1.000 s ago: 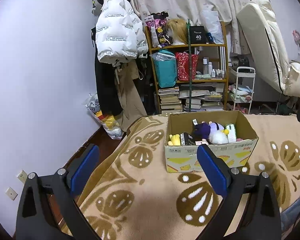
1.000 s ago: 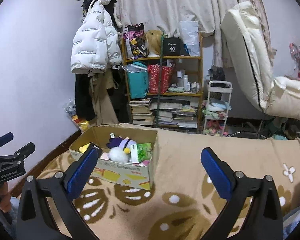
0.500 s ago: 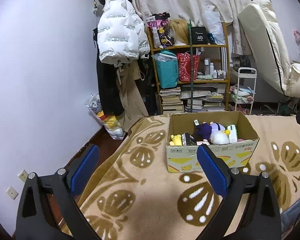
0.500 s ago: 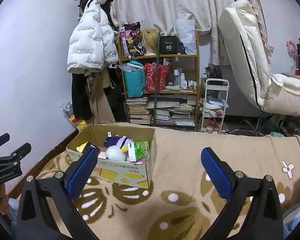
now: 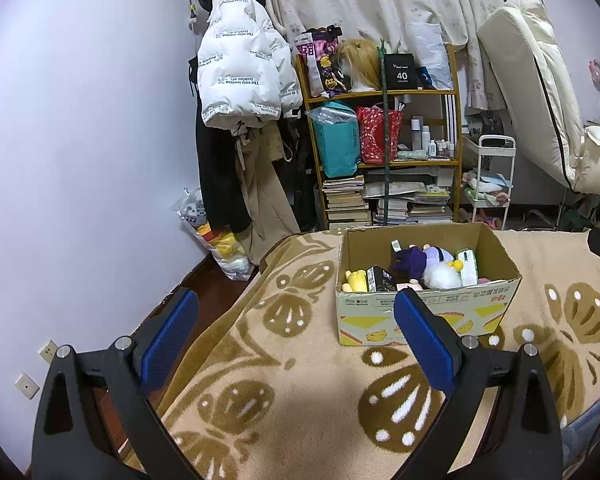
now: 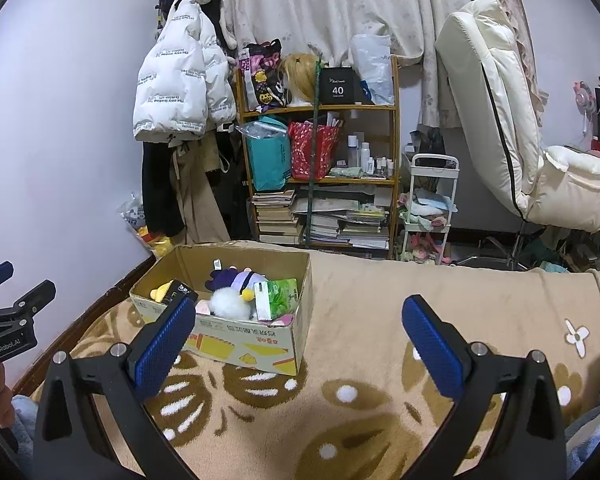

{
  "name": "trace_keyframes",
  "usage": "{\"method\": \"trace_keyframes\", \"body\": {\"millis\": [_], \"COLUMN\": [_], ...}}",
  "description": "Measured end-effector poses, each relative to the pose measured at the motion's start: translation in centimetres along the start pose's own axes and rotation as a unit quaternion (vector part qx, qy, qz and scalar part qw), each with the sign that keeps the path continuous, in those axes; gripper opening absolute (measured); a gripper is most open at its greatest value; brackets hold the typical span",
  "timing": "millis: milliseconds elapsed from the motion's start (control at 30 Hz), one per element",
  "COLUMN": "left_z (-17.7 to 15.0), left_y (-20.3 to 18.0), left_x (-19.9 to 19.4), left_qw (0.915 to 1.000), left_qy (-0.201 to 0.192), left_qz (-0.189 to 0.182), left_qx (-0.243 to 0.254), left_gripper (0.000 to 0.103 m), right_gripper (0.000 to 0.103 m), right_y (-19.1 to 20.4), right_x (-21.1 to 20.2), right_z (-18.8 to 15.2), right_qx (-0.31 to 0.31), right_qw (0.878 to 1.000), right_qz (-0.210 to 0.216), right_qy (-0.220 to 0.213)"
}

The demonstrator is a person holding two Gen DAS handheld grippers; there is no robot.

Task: Organize soft objects

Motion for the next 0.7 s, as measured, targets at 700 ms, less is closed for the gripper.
{"method": "trace_keyframes", "body": {"millis": [700], "left_z": [0.06], "left_y": [0.17], "left_x": [-0.17], "left_qw": [1.0], "left_qy": [-0.005], "left_qz": [0.001], "left_qx": [0.003], "left_gripper": [0.097], "right_gripper": [0.103], "right_y": [0.07], "right_x": [-0.05], "right_z": [0.21], "right_qx": [0.001], "right_qw": [1.0], "right_qz": [0.0], "right_qy": [0.0]}}
Point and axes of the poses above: each gripper's, at about its wrist camera, not at the fingertips, and x roughly the way its jaws point, y to its left, z to its top, the point moved 1 cm from there along x, roughly the way its jaws point, and after that the axes turned 13 degrees about y, right-handed, at the moved point
